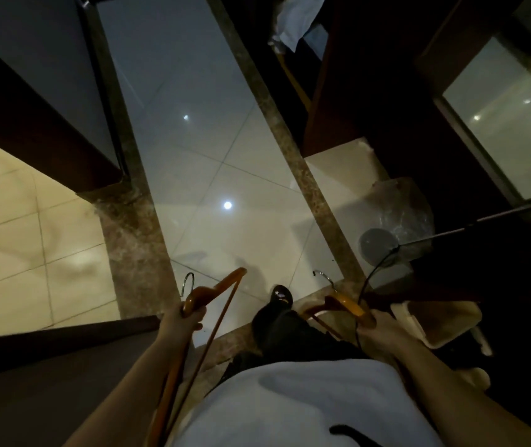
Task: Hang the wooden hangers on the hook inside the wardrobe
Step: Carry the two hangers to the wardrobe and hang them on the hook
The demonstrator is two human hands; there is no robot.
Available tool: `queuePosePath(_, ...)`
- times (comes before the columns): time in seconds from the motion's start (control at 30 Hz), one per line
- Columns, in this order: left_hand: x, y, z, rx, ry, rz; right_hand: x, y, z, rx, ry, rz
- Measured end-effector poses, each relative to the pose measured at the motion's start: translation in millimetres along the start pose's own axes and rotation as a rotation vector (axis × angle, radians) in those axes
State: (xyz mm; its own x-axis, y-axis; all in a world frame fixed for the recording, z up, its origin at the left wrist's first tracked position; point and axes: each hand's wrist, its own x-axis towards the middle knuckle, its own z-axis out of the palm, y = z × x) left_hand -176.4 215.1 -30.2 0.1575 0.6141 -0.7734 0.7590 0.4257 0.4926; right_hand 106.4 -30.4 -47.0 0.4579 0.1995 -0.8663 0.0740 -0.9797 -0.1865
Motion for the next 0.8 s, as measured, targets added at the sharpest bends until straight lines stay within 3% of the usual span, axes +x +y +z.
queuePosePath(0.17, 20.2, 44.2, -6.6, 0.024, 0.095, 0.022, 23.3, -50.0, -24.2, -0.018, 0.027, 0.043)
queuePosePath(0.57, 106.1, 106.7, -86.9, 0.112, 0.215, -0.058, 95.7, -245.8, -104.7, 0.121, 0.101, -0.26)
queuePosePath(0.8, 195.2, 190.8, -158.8, 0.158, 0.175, -0.012, 143.5, -352.6, -118.1, 0.148, 0.143, -0.205)
